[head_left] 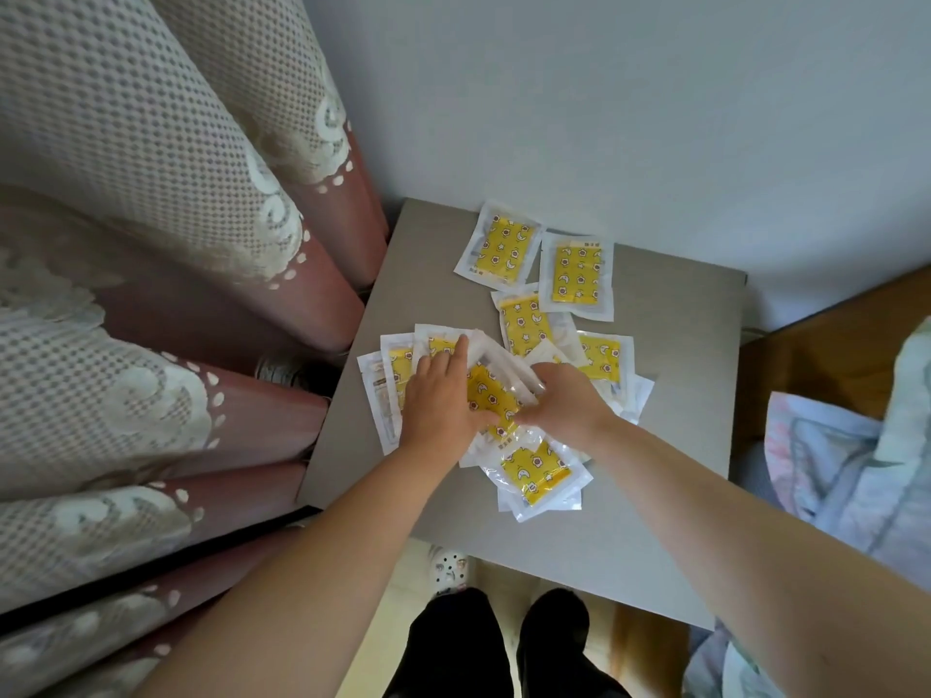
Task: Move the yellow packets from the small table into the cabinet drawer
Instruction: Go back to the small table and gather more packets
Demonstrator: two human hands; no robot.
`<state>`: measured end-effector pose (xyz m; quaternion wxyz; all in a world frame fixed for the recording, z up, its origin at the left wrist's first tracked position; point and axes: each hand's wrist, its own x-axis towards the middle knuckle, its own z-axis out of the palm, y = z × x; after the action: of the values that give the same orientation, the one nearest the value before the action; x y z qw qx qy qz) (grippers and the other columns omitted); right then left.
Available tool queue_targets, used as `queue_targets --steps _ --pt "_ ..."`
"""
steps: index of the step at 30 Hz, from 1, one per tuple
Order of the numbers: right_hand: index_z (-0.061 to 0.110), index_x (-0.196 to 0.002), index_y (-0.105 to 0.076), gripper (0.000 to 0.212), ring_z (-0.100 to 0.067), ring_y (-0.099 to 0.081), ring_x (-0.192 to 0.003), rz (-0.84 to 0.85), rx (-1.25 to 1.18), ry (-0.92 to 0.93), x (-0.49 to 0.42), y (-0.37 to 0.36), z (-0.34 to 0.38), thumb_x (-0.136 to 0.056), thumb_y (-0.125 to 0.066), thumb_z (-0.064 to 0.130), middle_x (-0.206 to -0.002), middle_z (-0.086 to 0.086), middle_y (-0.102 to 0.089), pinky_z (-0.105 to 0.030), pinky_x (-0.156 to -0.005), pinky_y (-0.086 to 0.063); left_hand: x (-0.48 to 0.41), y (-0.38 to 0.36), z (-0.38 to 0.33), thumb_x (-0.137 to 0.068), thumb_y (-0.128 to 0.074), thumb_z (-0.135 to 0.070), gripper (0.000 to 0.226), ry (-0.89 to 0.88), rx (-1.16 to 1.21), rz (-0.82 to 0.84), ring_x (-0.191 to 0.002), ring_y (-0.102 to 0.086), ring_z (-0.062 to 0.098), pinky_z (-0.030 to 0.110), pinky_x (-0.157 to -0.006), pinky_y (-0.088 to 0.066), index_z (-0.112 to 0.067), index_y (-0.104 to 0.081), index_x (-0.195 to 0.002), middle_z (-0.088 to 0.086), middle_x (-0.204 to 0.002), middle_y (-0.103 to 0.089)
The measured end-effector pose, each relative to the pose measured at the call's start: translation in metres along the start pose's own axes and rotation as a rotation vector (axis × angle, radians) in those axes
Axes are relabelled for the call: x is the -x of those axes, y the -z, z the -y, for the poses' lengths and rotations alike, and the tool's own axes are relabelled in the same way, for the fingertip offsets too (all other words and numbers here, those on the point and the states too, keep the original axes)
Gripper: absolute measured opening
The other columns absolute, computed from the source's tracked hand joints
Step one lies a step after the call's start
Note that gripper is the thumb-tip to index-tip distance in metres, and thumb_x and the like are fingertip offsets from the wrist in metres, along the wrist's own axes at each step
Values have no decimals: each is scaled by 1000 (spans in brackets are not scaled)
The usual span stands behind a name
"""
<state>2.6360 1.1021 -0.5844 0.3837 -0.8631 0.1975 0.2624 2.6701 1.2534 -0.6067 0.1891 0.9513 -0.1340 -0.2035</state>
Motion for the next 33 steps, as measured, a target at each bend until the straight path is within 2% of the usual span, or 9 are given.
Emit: queue_targets --steps 5,6,8,11,16,19,22,27,33 --pt "7 -84 -62 21 -18 -53 -65 -48 -302 -95 5 23 0 -70 -78 4 -75 -4 -56 -19 -48 -42 0 23 4 -78 -77 -10 82 237 734 -177 -102 -54 11 22 -83 -47 -21 -33 -147 -3 -112 -54" --pt "8 -89 -65 24 -19 -60 -70 -40 -421 -119 7 28 -2 -70 -78 0 -82 -6 -63 -19 -55 -49 0 27 3 -77 -78 -10 84 289 846 -164 -102 -55 11 19 -82 -47 -19 -32 -147 -3 -114 -55" --pt "5 -94 -66 29 -29 -68 -88 10 -672 -148 10 35 -5 -70 -74 -8 -99 -14 -70 -38 -82 -56 2 34 -2 -79 -76 -9 81 388 1128 -53 -108 -59 16 28 -91 -49 -17 -32 -147 2 -125 -57" --pt "0 -102 -64 32 -39 -63 -106 103 -865 -140 14 41 -3 -74 -66 -15 -111 -21 -67 -49 -97 -48 7 39 -14 -87 -63 -7 40 383 1471 194 -109 -63 26 41 -96 -49 -11 -54 -126 13 -126 -62" --pt "12 -113 -56 49 -34 -66 -97 124 -740 -7 25 36 13 -71 -71 -9 -103 -11 -67 -51 -91 -51 14 44 -26 -87 -59 -2 18 377 1665 242 -94 -68 28 47 -87 -54 -9 -65 -103 10 -100 -72" --pt "13 -120 -49 42 -23 -64 -83 -164 -862 -67 35 40 16 -84 -64 0 -93 -4 -65 -41 -84 -53 14 50 -11 -83 -59 -17 24 423 1837 229 -94 -68 27 49 -87 -53 -13 -65 -107 9 -102 -71" --pt "13 -121 -49 44 -20 -62 -89 -488 -516 -223 46 28 1 -83 -70 24 -86 5 -58 -32 -76 -47 15 52 11 -93 -50 -25 26 445 1955 161 -108 -63 28 51 -95 -48 -16 -62 -115 9 -114 -68" --pt "10 -137 -33 96 -25 -43 -123 -501 -251 -345 61 -49 -16 -64 -81 50 -130 -7 -45 -40 -98 -42 24 44 24 -100 -41 -27 32 521 1963 156 -113 -61 29 50 -90 -50 -16 -57 -125 10 -122 -65" --pt "11 -132 -33 93 -27 -42 -123 -431 -18 -492 52 -82 -21 -63 -76 57 -127 -6 -49 -39 -97 -35 38 33 25 -100 -42 -21 25 594 1953 208 -86 -72 23 38 -65 -60 -14 -60 -116 7 -99 -74"
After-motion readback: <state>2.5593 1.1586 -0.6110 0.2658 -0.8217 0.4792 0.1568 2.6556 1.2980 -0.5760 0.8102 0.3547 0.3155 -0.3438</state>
